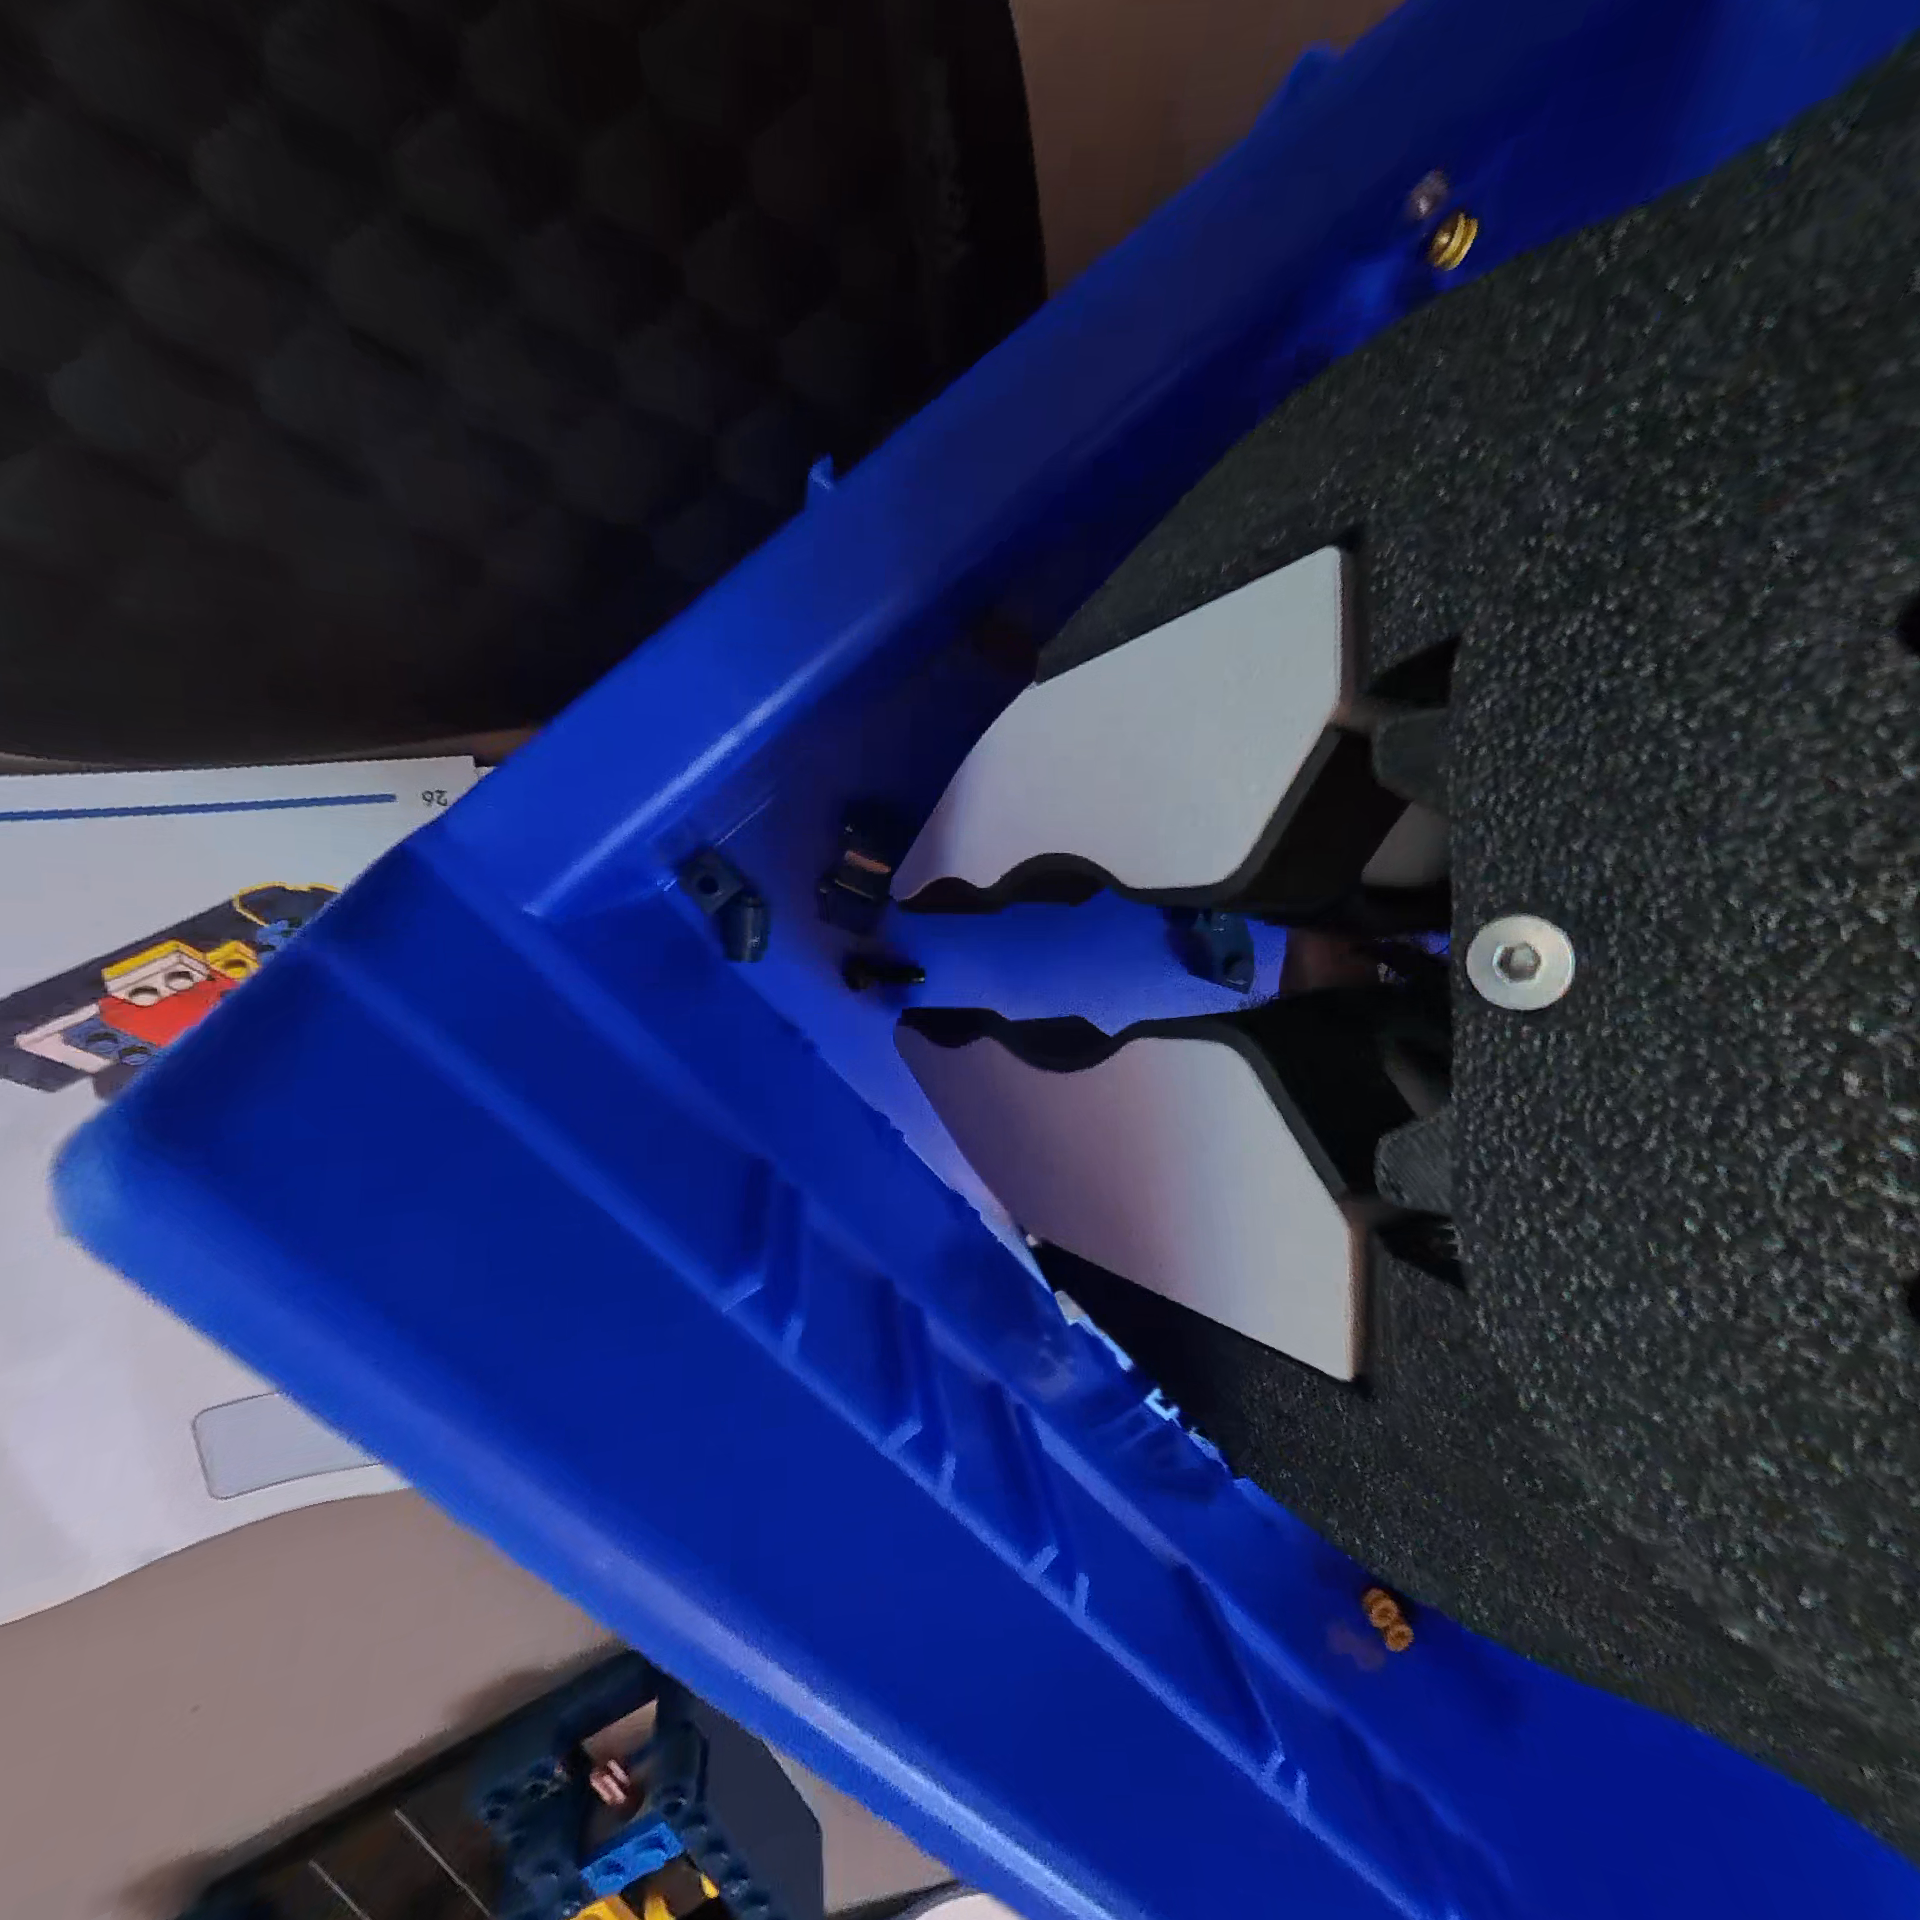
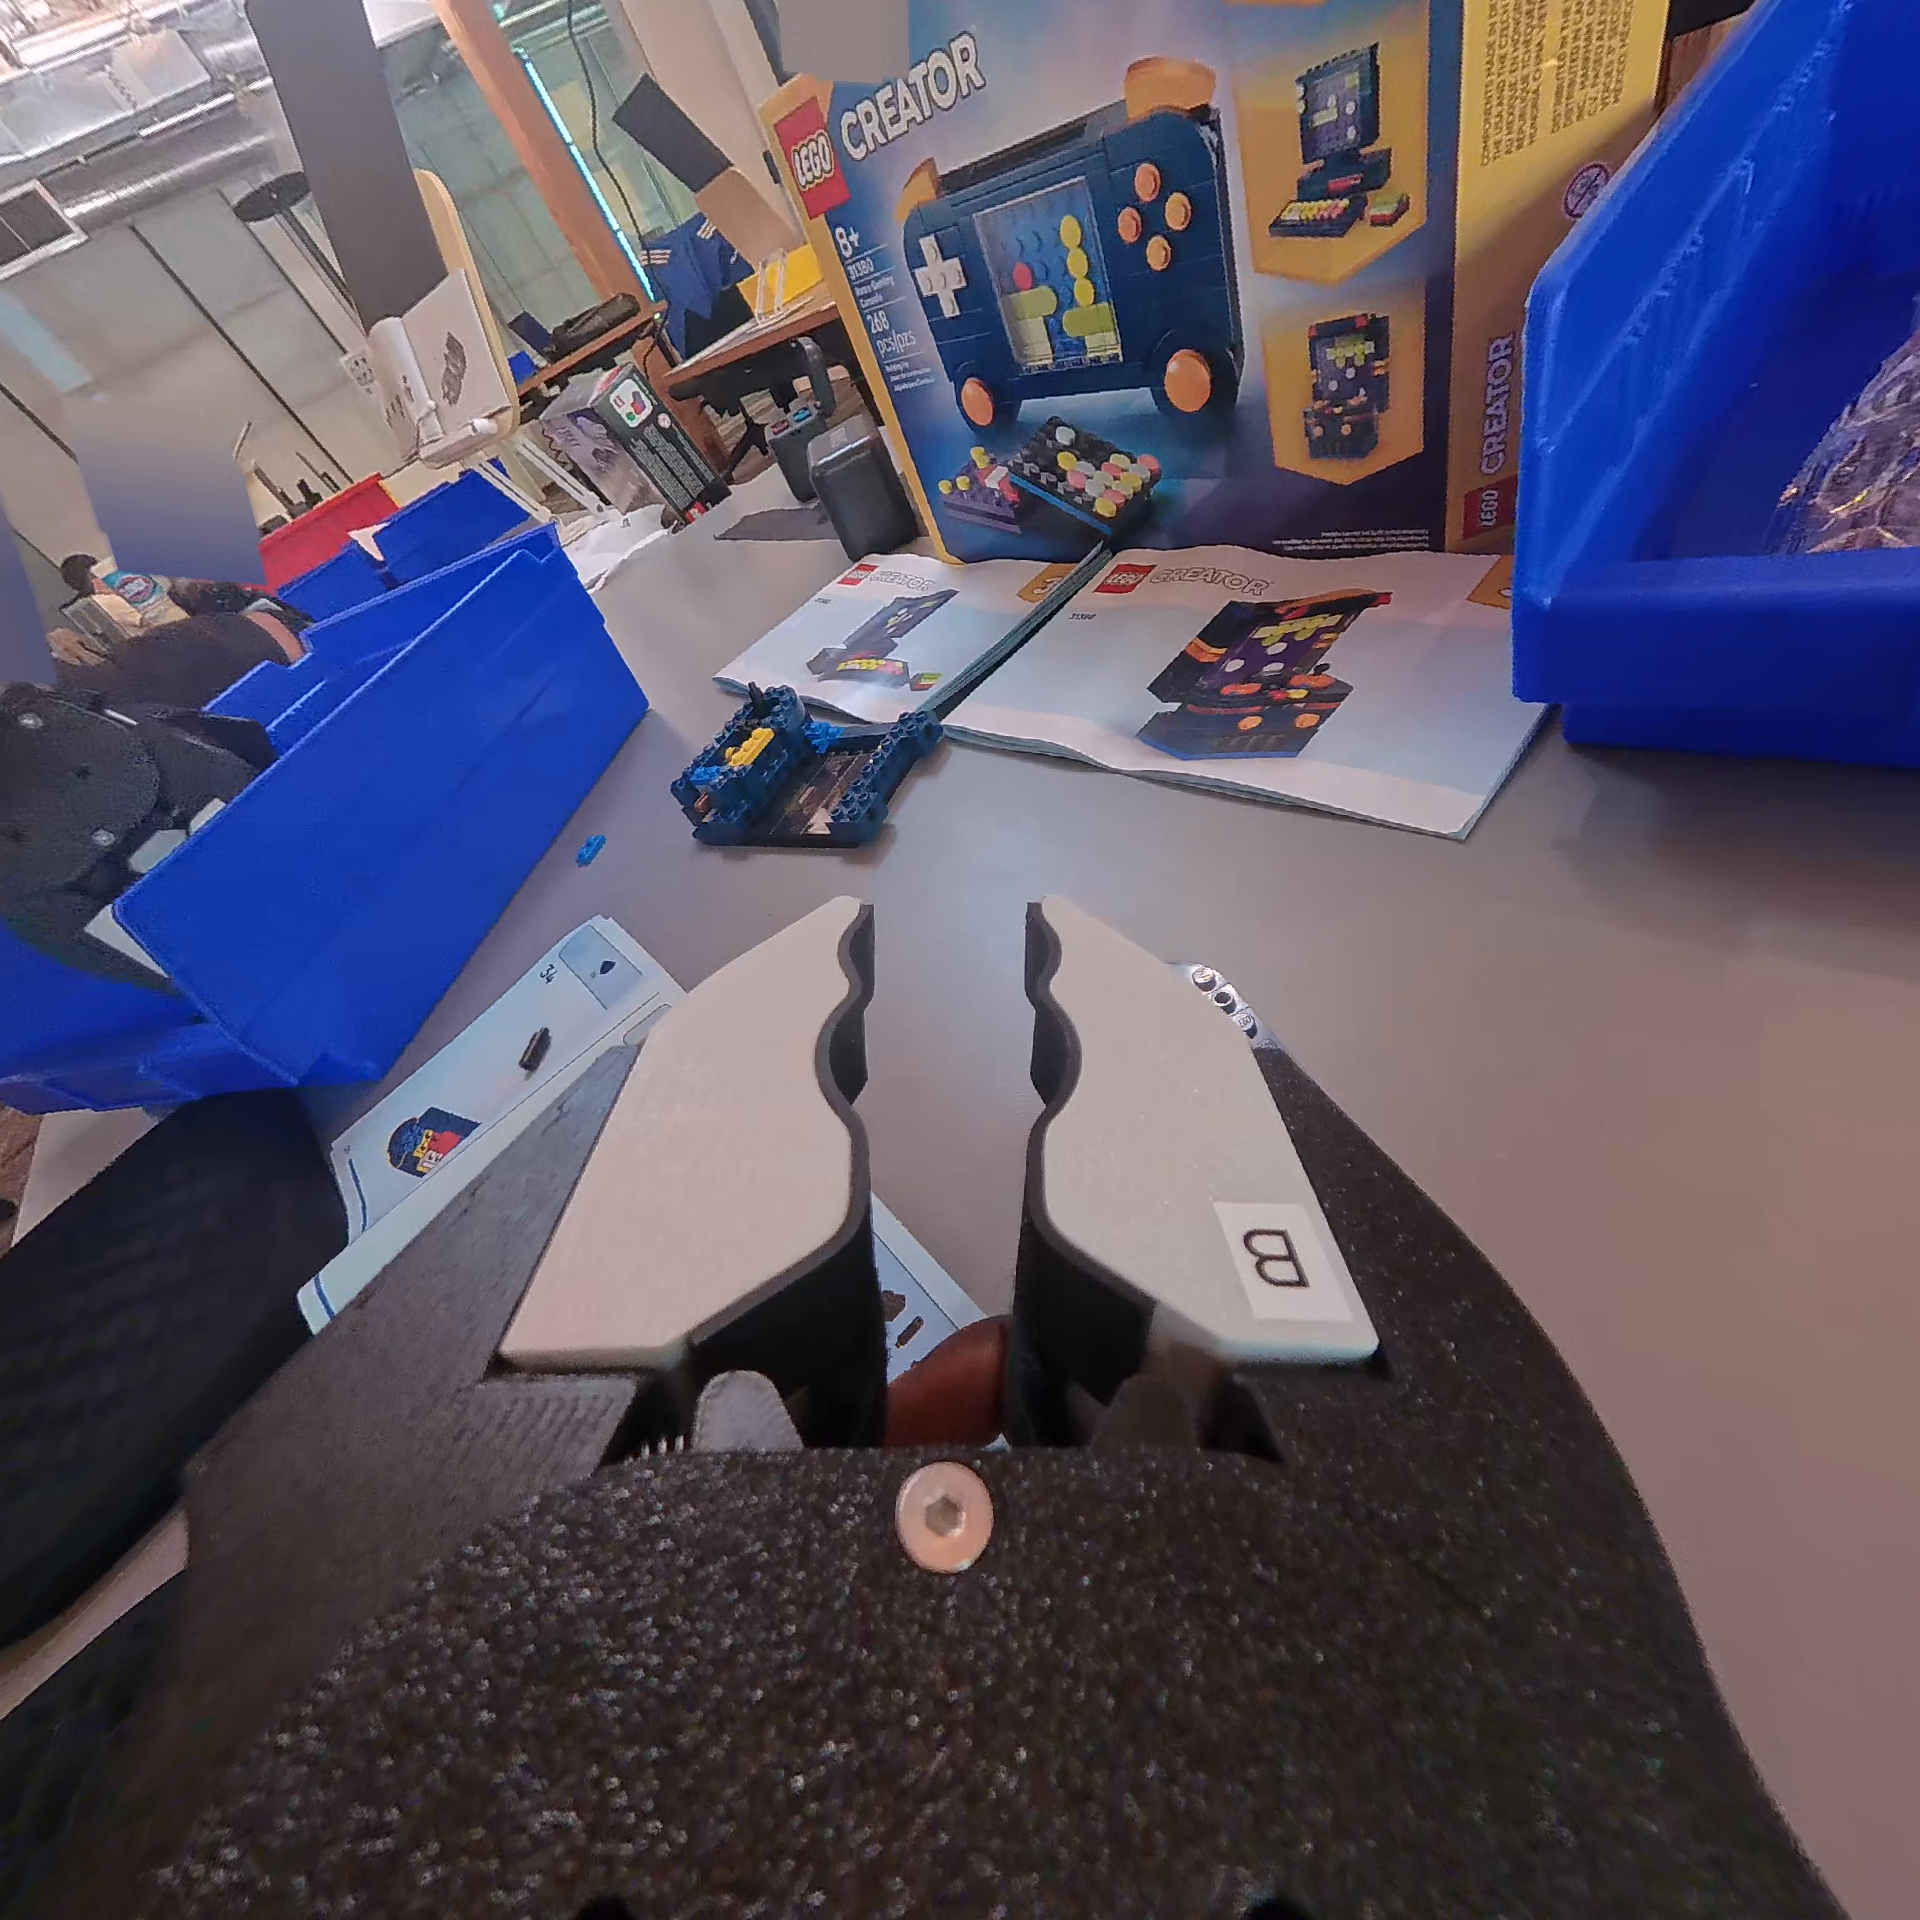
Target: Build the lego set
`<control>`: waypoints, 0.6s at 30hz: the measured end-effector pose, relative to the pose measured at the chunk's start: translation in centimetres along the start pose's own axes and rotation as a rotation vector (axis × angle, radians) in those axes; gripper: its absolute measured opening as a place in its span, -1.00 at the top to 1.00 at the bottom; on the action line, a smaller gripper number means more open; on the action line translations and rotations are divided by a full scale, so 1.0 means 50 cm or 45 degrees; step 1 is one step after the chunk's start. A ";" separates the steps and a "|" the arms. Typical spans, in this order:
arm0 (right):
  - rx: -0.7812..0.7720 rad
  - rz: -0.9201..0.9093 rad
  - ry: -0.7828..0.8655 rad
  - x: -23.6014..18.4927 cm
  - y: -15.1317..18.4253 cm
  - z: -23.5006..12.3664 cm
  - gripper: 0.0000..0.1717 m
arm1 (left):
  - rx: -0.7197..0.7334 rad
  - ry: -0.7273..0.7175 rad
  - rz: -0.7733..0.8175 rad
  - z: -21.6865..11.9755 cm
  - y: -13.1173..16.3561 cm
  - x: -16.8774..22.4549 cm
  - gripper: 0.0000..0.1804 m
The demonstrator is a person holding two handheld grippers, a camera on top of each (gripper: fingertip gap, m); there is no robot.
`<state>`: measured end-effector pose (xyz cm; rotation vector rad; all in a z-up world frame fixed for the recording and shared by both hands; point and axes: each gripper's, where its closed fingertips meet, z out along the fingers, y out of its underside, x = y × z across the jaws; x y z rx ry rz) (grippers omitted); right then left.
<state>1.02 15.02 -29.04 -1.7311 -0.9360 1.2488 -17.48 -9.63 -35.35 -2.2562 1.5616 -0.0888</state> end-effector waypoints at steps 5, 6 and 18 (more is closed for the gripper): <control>0.000 0.003 -0.001 0.000 0.000 0.000 0.68 | 0.013 0.018 -0.007 0.004 -0.002 -0.005 0.89; -0.001 0.002 -0.002 0.000 0.000 0.000 0.68 | 0.011 0.010 -0.033 0.005 -0.001 -0.009 0.93; 0.001 0.029 -0.005 0.004 0.001 0.000 0.68 | -0.069 -0.522 -0.461 -0.164 0.006 -0.105 0.97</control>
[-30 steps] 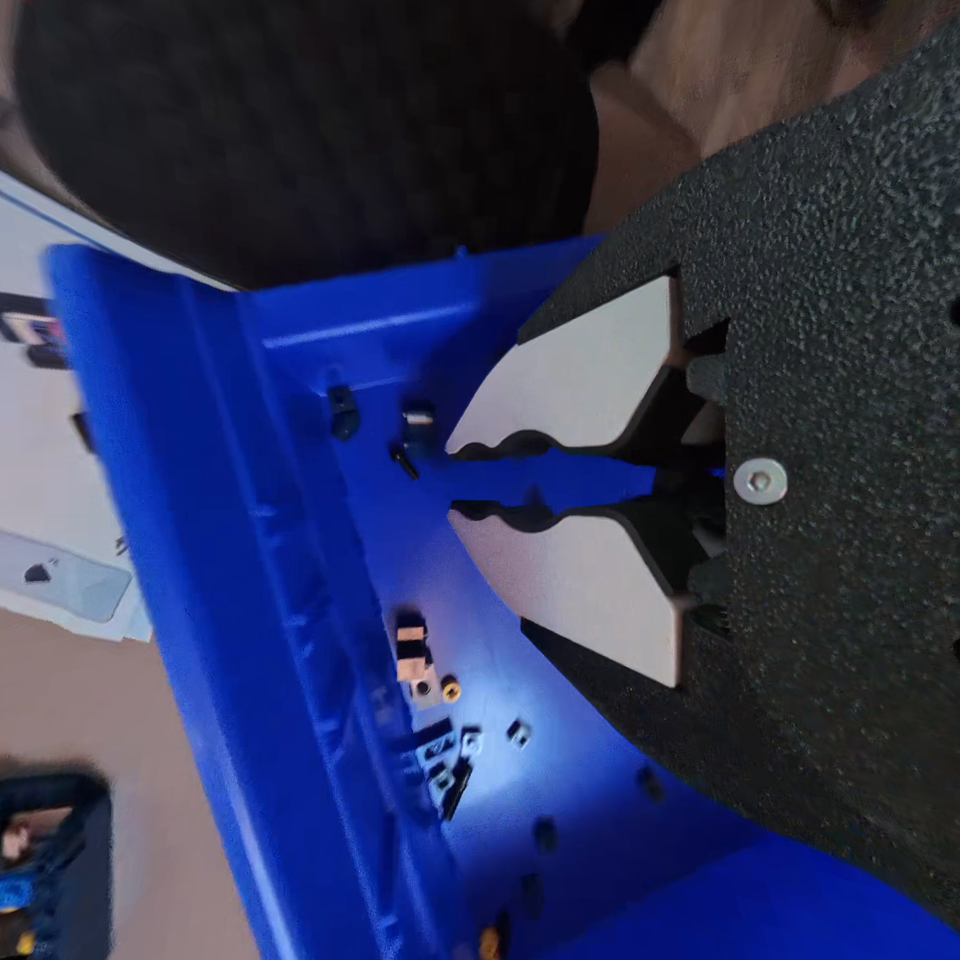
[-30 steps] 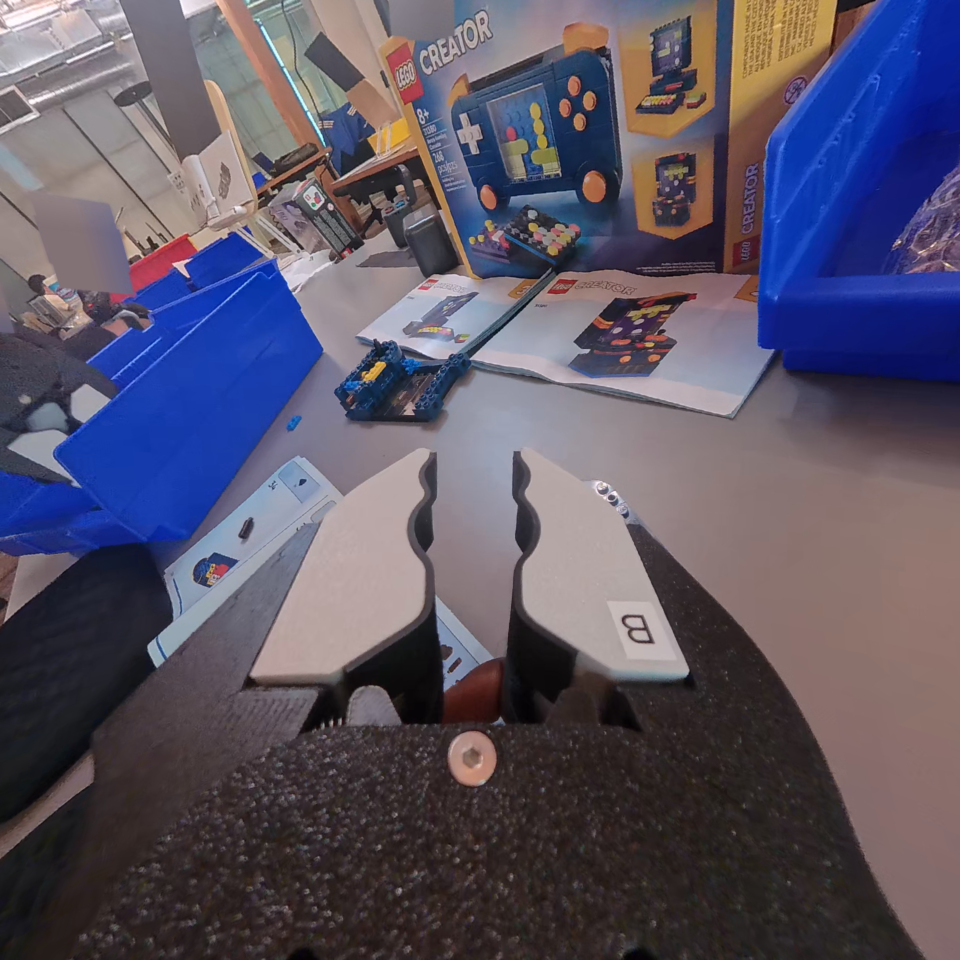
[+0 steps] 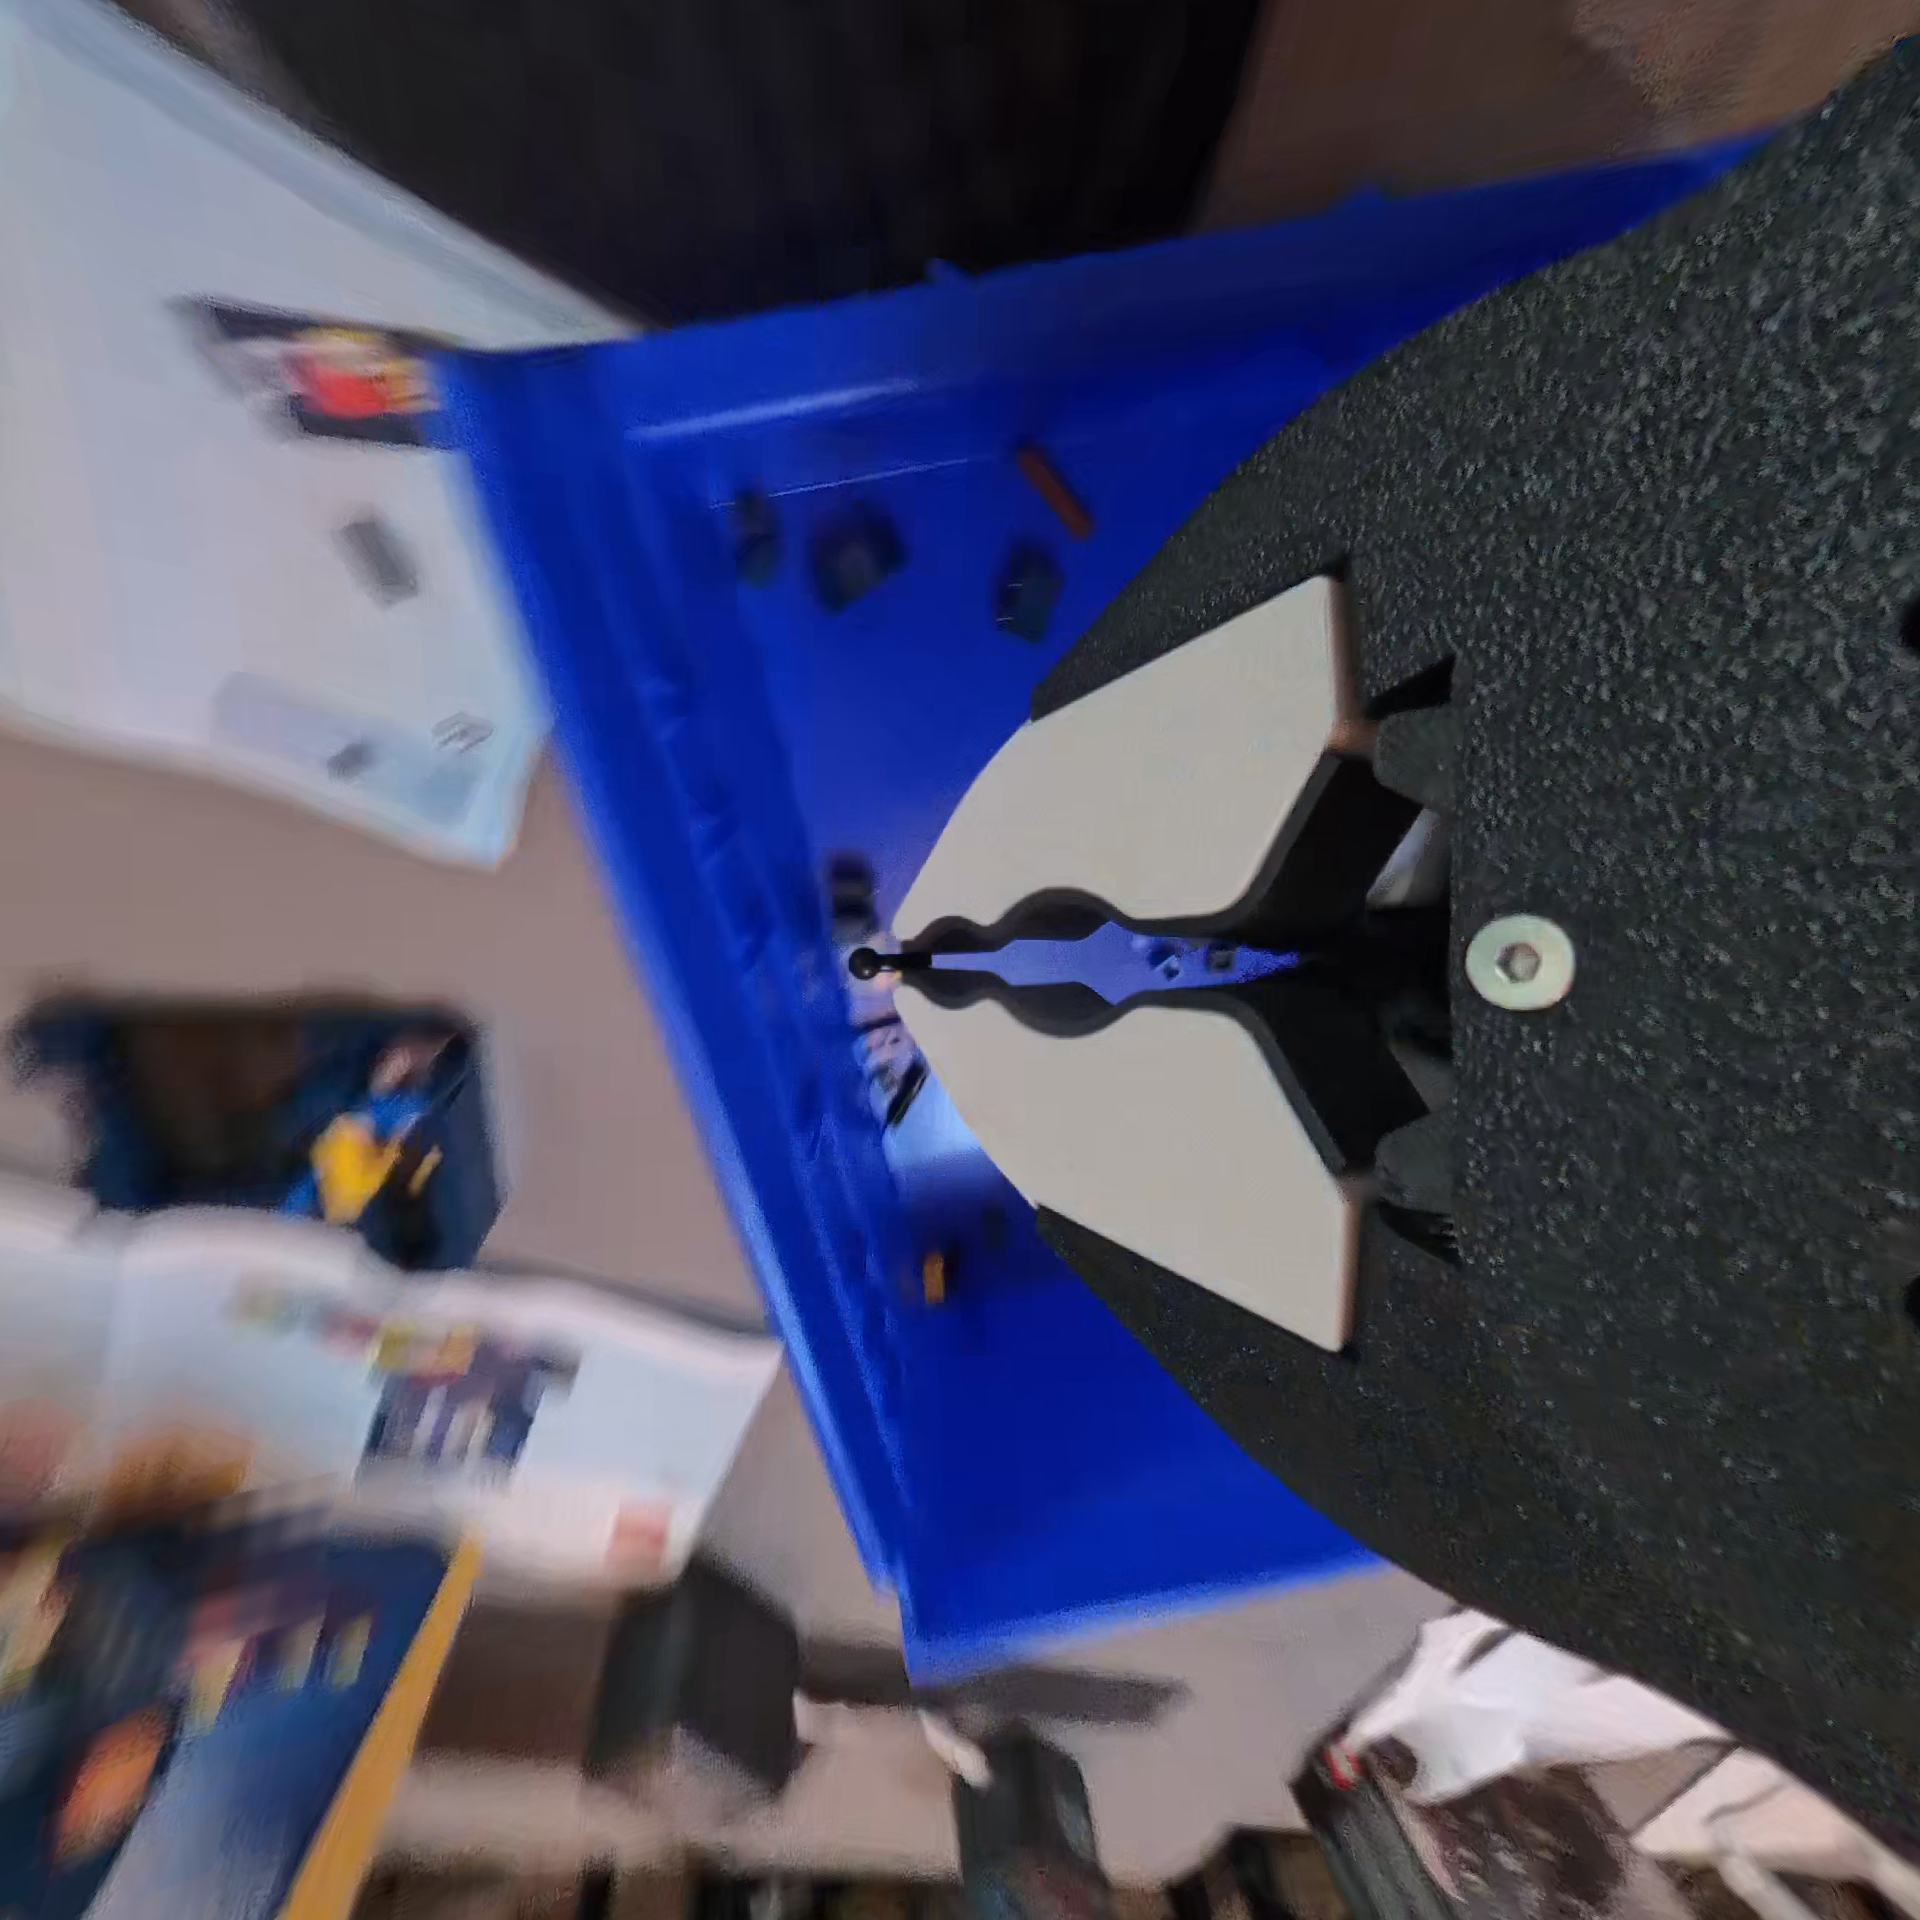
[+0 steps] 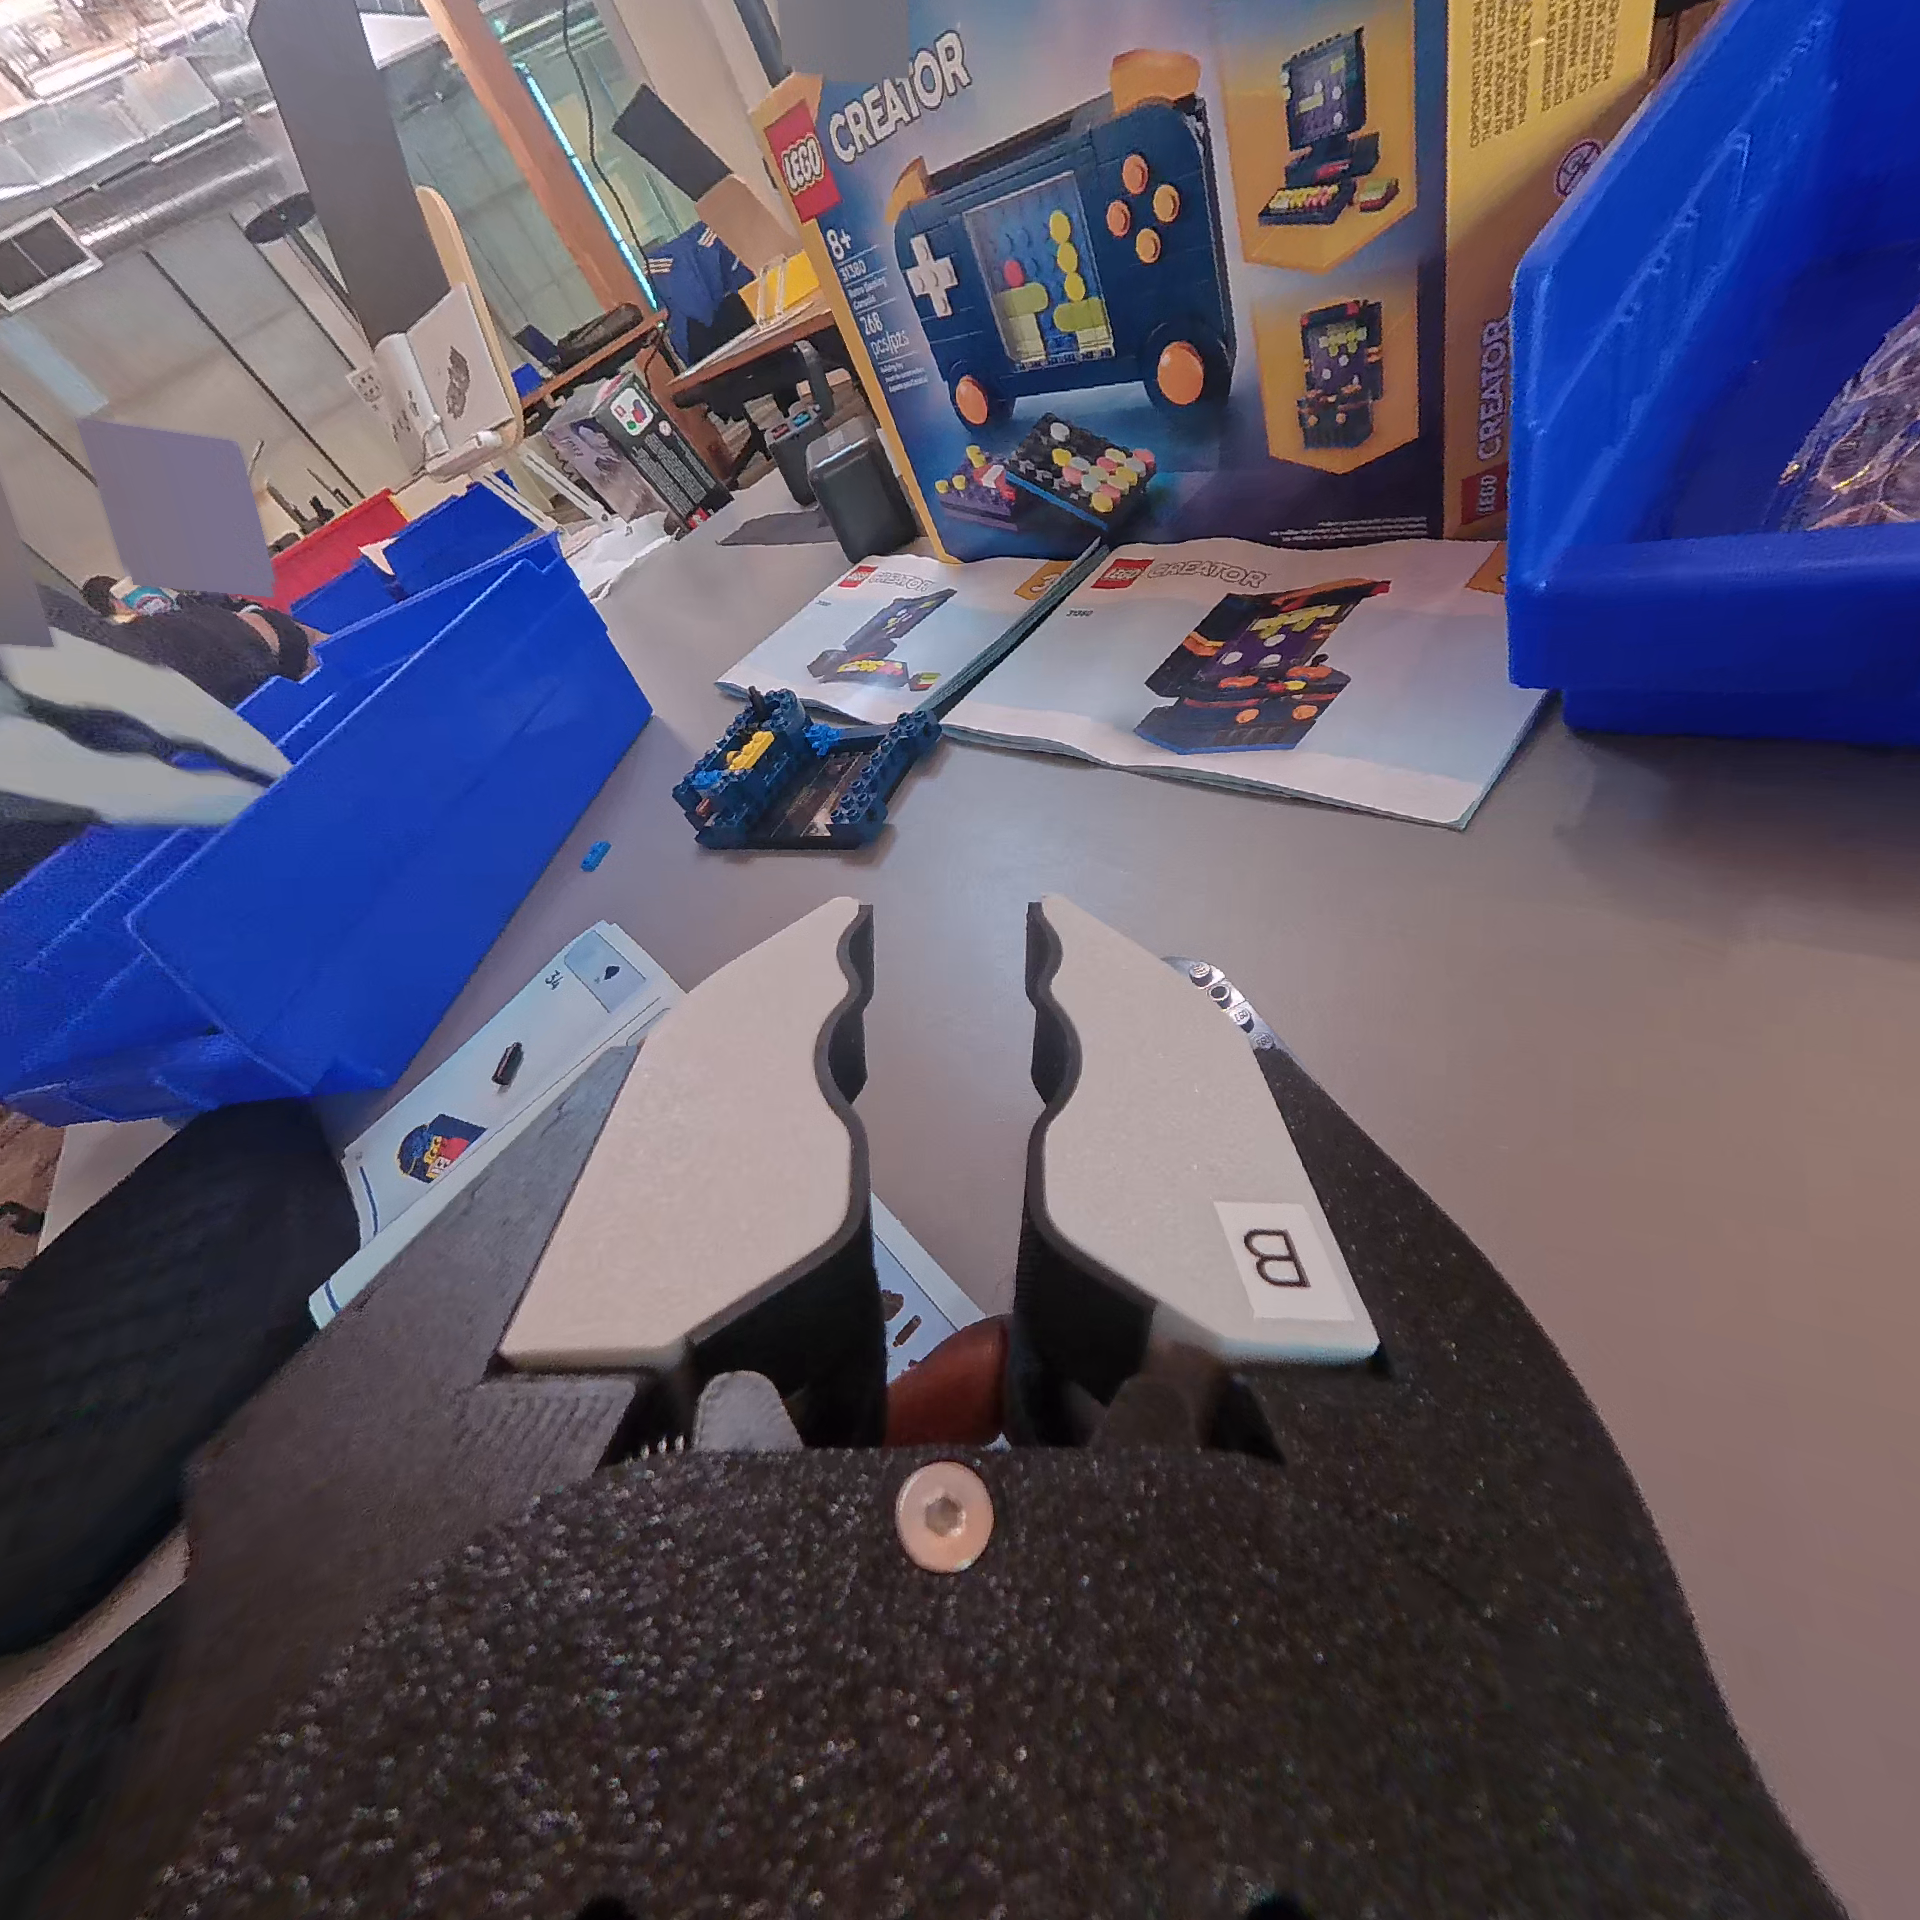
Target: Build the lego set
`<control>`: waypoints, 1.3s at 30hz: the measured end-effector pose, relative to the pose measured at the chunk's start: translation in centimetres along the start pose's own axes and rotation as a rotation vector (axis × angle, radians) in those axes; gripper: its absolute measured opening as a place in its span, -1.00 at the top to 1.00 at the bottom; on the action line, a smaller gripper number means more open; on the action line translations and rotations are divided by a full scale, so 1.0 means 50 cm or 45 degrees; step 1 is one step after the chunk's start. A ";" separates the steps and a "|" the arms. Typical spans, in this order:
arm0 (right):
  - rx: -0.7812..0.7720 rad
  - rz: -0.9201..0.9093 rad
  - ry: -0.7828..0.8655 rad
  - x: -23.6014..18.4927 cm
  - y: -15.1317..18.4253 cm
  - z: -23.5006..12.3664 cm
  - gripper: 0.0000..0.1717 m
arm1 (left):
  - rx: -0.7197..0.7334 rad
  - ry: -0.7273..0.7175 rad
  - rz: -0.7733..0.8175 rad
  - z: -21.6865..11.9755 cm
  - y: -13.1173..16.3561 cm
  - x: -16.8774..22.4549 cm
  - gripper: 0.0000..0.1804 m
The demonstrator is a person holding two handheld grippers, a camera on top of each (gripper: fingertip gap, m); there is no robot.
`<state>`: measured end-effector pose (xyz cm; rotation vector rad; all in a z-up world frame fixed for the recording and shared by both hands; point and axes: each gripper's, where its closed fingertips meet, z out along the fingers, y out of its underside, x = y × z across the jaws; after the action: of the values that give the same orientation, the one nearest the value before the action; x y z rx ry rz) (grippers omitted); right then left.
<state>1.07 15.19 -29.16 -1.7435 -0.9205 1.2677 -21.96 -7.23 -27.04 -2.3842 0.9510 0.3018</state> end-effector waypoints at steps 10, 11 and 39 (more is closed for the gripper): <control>0.104 0.107 -0.034 0.005 -0.026 -0.015 0.69 | 0.481 0.120 -0.286 -0.013 -0.279 0.146 0.98; 0.109 0.108 -0.032 0.006 -0.028 -0.017 0.69 | 0.443 0.152 -0.303 0.006 -0.281 0.160 0.97; 0.369 0.398 -0.275 -0.012 -0.082 -0.044 0.61 | 1.569 0.086 -0.366 0.037 -0.511 0.135 0.78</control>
<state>2.58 16.06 -24.80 -1.5805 -0.5560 1.7263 0.55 5.29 -20.78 -1.3350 0.5256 -0.3911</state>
